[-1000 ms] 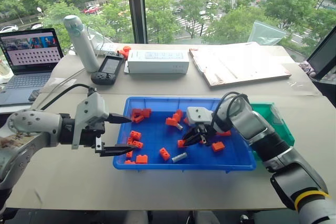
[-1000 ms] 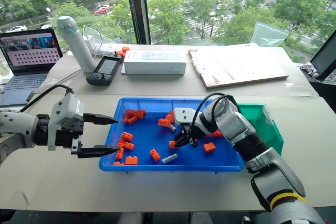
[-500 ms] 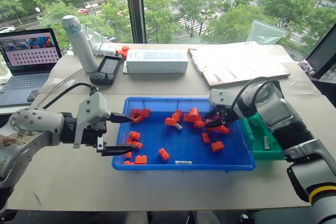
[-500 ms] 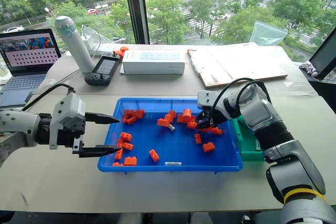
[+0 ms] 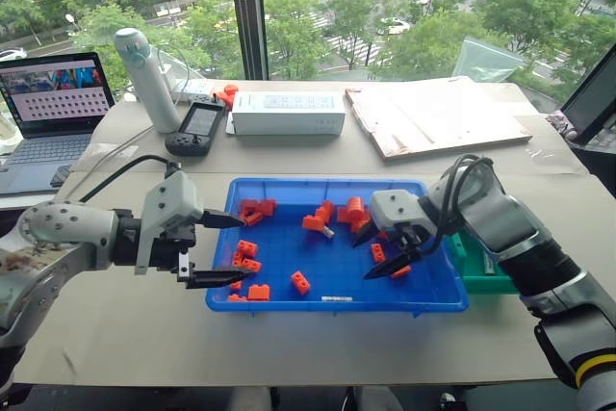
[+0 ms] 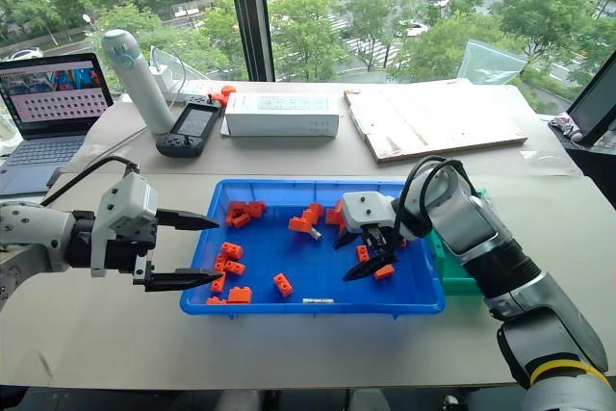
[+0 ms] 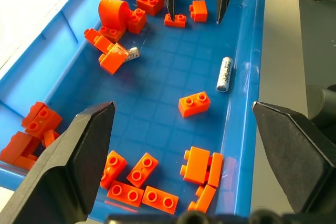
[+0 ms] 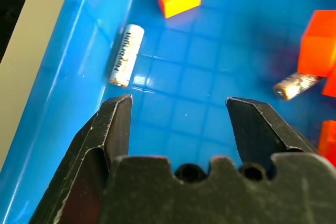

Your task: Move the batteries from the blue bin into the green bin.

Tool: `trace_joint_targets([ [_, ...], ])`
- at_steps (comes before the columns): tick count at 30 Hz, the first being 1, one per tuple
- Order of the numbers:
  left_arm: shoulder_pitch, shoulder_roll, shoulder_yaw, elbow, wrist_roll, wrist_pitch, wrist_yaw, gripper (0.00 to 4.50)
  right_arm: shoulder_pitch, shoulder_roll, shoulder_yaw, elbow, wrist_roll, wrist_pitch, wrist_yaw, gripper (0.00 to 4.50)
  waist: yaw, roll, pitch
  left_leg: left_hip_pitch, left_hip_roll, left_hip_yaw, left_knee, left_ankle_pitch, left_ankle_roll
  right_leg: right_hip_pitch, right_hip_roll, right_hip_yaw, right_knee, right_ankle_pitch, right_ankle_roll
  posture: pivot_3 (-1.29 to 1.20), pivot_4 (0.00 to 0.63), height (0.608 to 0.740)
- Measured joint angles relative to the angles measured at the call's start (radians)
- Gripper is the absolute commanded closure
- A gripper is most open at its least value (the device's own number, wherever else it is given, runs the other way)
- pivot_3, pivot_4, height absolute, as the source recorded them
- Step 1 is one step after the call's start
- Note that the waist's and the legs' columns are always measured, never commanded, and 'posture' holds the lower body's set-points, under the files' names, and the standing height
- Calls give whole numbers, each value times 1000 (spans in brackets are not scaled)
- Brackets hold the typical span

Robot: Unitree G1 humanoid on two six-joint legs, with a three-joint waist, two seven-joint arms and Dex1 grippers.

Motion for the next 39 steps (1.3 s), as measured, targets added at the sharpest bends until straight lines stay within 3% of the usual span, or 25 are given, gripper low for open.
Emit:
trace_joint_targets([
  [6, 50, 13, 65, -65, -71, 58, 10, 0, 0, 5, 31, -55, 32, -51, 1, 1153, 0, 0, 0, 1, 0, -1, 0, 0, 0, 0, 0, 0, 0, 0, 0, 0, 150, 740],
  [12, 89, 17, 98, -94, -111, 90, 30, 0, -27, -6, 111, -12, 18, -282, 2, 1153, 2, 0, 0, 0, 0, 0, 0, 0, 0, -2, 0, 0, 0, 0, 0, 0, 150, 740],
  [19, 139, 19, 160, -167, -175, 147, 109, 0, -128, -1, 219, -7, 131, -308, 2, 1153, -8, 0, 0, 1, 0, -1, 0, 0, 0, -1, 0, -1, 0, 0, -1, 0, 150, 740],
  [24, 180, 33, 227, -178, -213, 184, 134, 0, -117, 6, 277, -13, 164, -302, 2, 1153, -5, 0, 0, 1, 0, -1, 0, 0, 0, -2, 0, -1, 0, 0, -1, 0, 150, 740],
  [39, 192, 89, 282, -185, -257, 209, 139, 0, -64, 174, 236, 170, -84, -255, -53, 1153, -8, 0, 0, 1, 0, -1, -1, 0, -1, -3, 0, -1, 0, 0, -1, 0, 150, 740],
])
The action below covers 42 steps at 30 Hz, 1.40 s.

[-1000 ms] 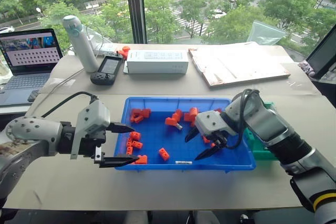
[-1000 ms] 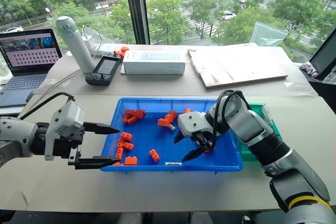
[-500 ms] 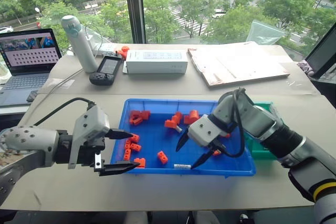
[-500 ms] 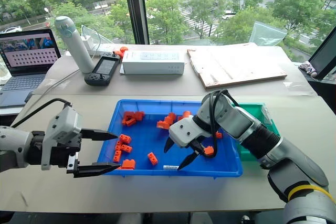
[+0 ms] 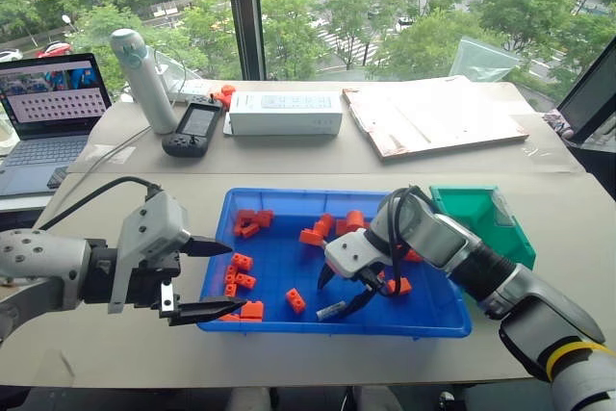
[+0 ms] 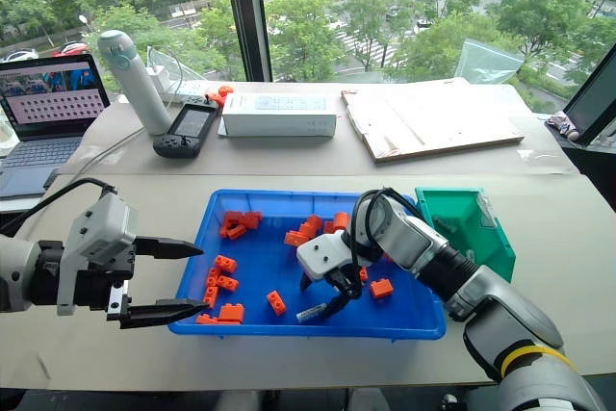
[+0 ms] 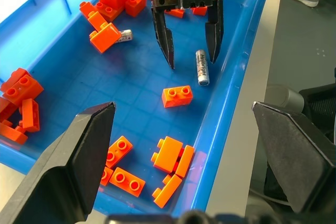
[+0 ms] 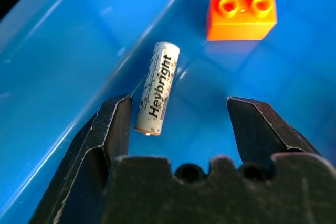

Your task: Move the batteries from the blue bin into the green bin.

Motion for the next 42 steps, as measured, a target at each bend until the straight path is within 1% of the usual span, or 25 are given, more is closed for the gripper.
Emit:
trace_joint_targets([
  [3, -12, 1, -1, 7, 4, -3, -5, 0, 0, 5, -22, 14, -26, 1, -16, 1153, 1, 0, 0, 0, 0, 0, 0, 0, 0, 0, 0, 0, 0, 0, 0, 0, 150, 740],
  [6, -27, 2, -28, 19, 16, -16, -10, 0, 13, 11, -48, 12, -32, 21, -15, 1153, 1, 0, 0, 0, 0, 0, 0, 0, 0, 0, 0, 0, 0, 0, 0, 0, 150, 740],
  [8, -34, 2, -41, 25, 27, -28, -14, 0, 18, 14, -56, 7, -32, 32, -13, 1659, 0, 0, 0, 0, 0, 0, 0, 0, 0, 0, 0, 0, 0, 0, 0, 0, 150, 740],
  [9, -44, 2, -51, 31, 34, -35, -16, 0, 23, 16, -61, 5, -33, 36, -13, 1832, 0, 0, 0, 0, 0, 0, 0, 0, 0, 0, 0, 0, 0, 0, 0, 0, 150, 740],
  [13, -66, 2, -80, 50, 53, -51, -22, 0, 38, 31, -76, 2, -38, 30, -12, 3131, -1, 0, 0, 0, 0, 0, 0, 0, 0, 0, 0, 0, 0, 0, 0, 0, 150, 740],
  [15, -71, 1, -95, 58, 64, -66, -26, 0, 44, 42, -79, -3, -41, 19, -9, 3924, -1, 0, 0, 0, 0, 0, 0, 0, 0, 0, 0, 0, 0, 0, 0, 0, 150, 740],
  [16, -73, 1, -100, 62, 68, -70, -26, 0, 47, 48, -79, -4, -42, 14, -9, 4203, -1, 0, 0, 0, 0, 0, 0, 0, 0, 0, 0, 0, 0, 0, 0, 0, 150, 740],
  [17, -74, 1, -103, 64, 73, -72, -27, 0, 49, 55, -79, -3, -46, 6, -9, 4271, -2, 0, 0, 0, 0, 0, 0, 0, 0, 0, 0, 0, 0, 0, 0, 0, 150, 740],
  [23, -93, 0, -115, 80, 87, -86, -27, 0, 50, 71, -85, 14, -63, -22, -8, 4270, -1, 0, 0, 0, 0, 0, 0, 0, 0, 0, 0, 0, 0, 0, 0, 0, 150, 740],
  [27, -99, -3, -128, 83, 97, -94, -28, 0, 35, 43, -116, 21, -53, 4, 27, 4270, 1, 0, 0, 0, 0, 0, 0, 0, 0, 0, 0, 0, 0, 0, 0, 0, 150, 740],
  [29, -106, -6, -144, 90, 107, -111, -33, 0, -4, -22, -142, 22, -7, 75, 49, 4270, 5, 0, 0, 0, 0, 0, 0, 0, 0, 0, 0, 0, 0, 0, 0, 0, 150, 740],
  [31, -135, -19, -166, 106, 115, -125, -39, 0, -79, -116, -170, 46, 52, 151, 54, 4270, 11, 0, 0, 0, 0, 1, 0, 0, 0, 0, 0, 1, 0, 0, 0, 0, 150, 740],
  [35, -233, -71, -236, 136, 121, -157, -51, 0, -248, -231, -267, 193, 48, 205, 55, 4270, 12, 0, 0, 0, 0, 1, 0, 0, 0, -1, 0, 0, -1, 0, 0, 0, 150, 740],
  [36, -268, -85, -268, 153, 126, -161, -61, 0, -270, -278, -274, 218, 42, 209, 55, 4270, 14, -1, 0, 0, 0, 1, -1, -1, 0, 0, 0, 0, -2, 0, 0, 0, 150, 740],
  [38, -315, -102, -315, 187, 149, -181, -77, 0, -280, -341, -275, 255, 21, 213, 55, 4270, 18, -1, 0, 0, -1, 1, -1, -1, 1, 0, 0, 1, -2, 0, 0, 0, 150, 740],
  [39, -356, -122, -356, 222, 179, -202, -95, 0, -276, -394, -276, 290, -2, 215, 55, 4270, 22, 0, 0, -1, -2, 1, -1, -1, 1, -1, 0, 1, -2, -1, 0, 0, 150, 740],
  [42, -404, -152, -419, 271, 221, -230, -123, 0, -262, -455, -294, 333, -44, 212, 55, 4270, 19, 0, 0, -1, -2, 2, -1, -1, 2, 3, 0, 3, -1, -1, 1, 0, 150, 740],
])
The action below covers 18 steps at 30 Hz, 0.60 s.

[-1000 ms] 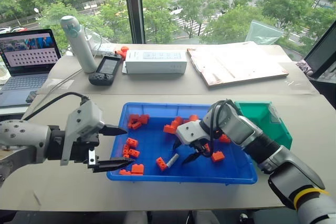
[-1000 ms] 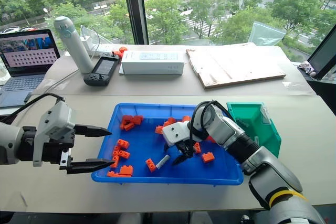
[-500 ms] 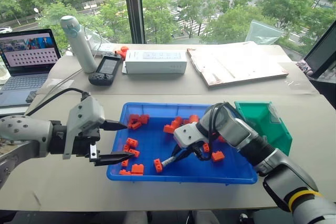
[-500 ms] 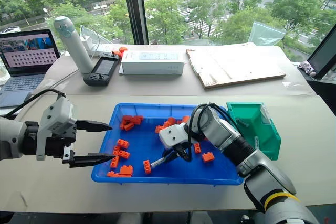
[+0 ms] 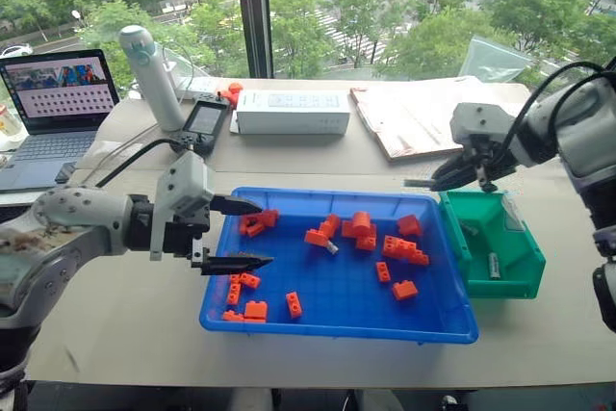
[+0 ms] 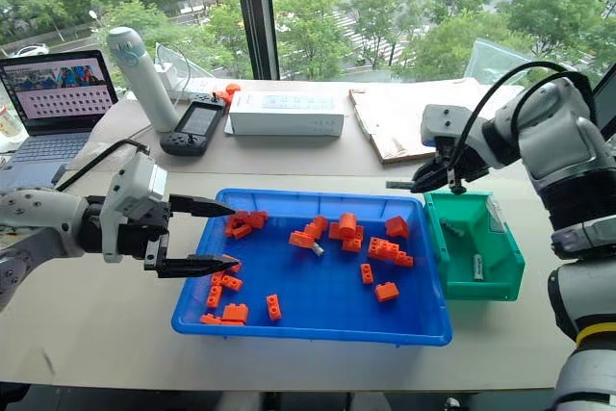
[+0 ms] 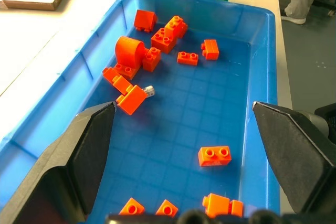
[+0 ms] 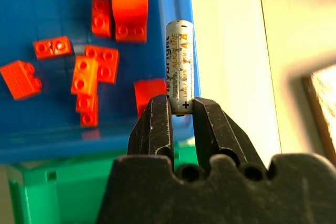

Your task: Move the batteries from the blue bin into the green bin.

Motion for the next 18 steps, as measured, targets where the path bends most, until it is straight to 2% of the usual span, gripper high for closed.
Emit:
trace_joint_targets([
  [3, -52, -36, -55, 42, 42, -26, -34, 0, 60, -59, -22, 10, -49, -33, -16, 4270, -3, 0, 0, 0, 0, 0, 0, 1, 1, 0, 0, 0, 0, 0, 0, 0, 150, 740],
  [7, -87, -57, -88, 87, 86, -54, -71, 0, 153, -70, -27, 14, -103, -54, -45, 4270, -11, 0, 0, 0, 0, 0, 2, 1, 2, 1, 0, 0, 1, 0, 0, 0, 150, 740],
  [9, -95, -61, -99, 101, 105, -61, -87, 0, 193, -70, -32, 8, -114, -52, -49, 3262, -12, 0, 0, 0, 0, 0, 2, 2, 3, 1, 0, 1, 1, 0, 0, 0, 150, 740],
  [11, -96, -65, -105, 109, 115, -70, -101, 0, 217, -70, -36, -6, -117, -38, -44, 2719, -12, 1, 0, 0, 0, 0, 2, 4, 6, 1, 0, 1, 1, 0, 0, 0, 150, 740],
  [15, -97, -67, -112, 117, 136, -77, -111, 0, 215, -68, -76, -49, -114, -19, -45, 1301, -13, 1, 1, 0, 0, 0, 2, 4, 6, 0, 0, 1, 1, 0, 0, 0, 150, 740],
  [18, -88, -62, -107, 114, 141, -77, -111, 0, 162, -15, -134, -128, -78, 28, -46, 311, -22, 1, 1, 1, 1, 0, 2, 3, 6, 0, 0, 1, 1, 0, 0, 0, 150, 740],
])
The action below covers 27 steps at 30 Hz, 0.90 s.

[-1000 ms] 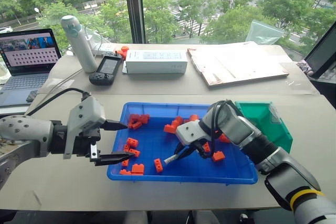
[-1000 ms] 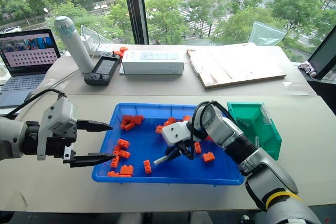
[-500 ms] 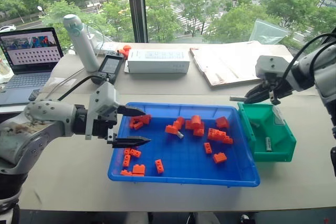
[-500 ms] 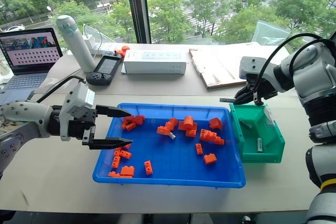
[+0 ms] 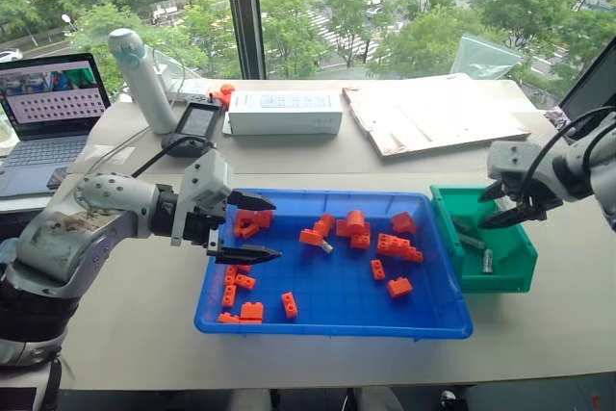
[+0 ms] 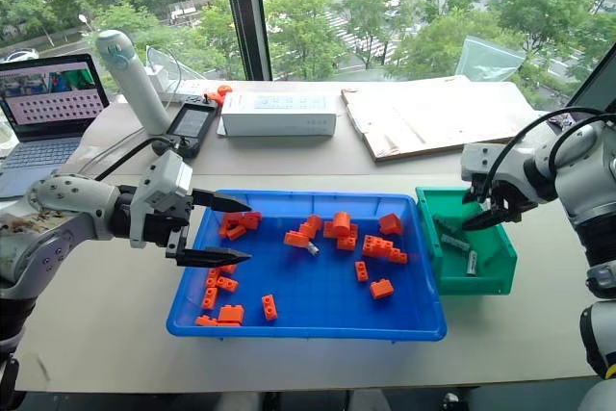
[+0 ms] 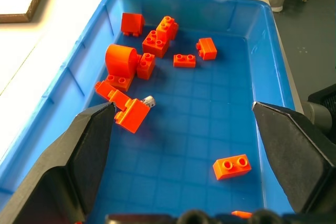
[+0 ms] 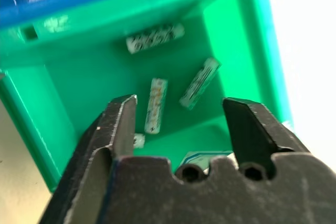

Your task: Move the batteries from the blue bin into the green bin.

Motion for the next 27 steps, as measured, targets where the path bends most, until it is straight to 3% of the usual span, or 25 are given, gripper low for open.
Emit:
trace_joint_targets([
  [1, 2, 1, 0, 0, 1, 1, 0, 0, -13, 20, -11, -32, 18, 10, -1, 62, -2, 0, 0, 0, 0, 0, 0, 0, 0, 0, 0, 0, 0, 0, 0, 0, 150, 740],
  [6, 58, 32, 16, -23, 12, 2, 4, 0, 10, 217, -22, -271, 104, 141, -52, 62, -1, 0, 0, 0, 0, -1, 0, 0, 1, 0, 1, 0, 1, 0, 0, 0, 150, 740],
  [11, 110, 60, 55, -62, 11, 22, 12, 0, 164, 447, 15, -529, 150, 400, -244, 62, 19, -2, -1, -1, 0, -1, 1, -1, 1, 1, 1, -2, 1, 0, 0, 0, 150, 740],
  [16, 147, 84, 81, -80, 3, 29, 12, 0, 214, 463, 68, -717, 118, 706, -428, 62, 30, -2, -1, -4, 0, -1, 7, -5, -5, -6, 0, -2, 3, 1, 1, 0, 150, 740],
  [22, 153, 86, 89, -88, 1, 29, 12, 0, 172, 506, 102, -780, 158, 1120, -557, 62, 23, -2, -1, -4, 1, 0, 8, -5, -6, -10, 0, -2, 8, 1, -2, 0, 150, 740],
  [27, 152, 88, 89, -87, 1, 29, 10, 0, 173, 597, 96, -774, 194, 1278, -671, 62, 23, -2, -1, -6, 1, 0, 8, -4, -4, -11, 0, -1, 12, 1, -2, 0, 150, 740],
])
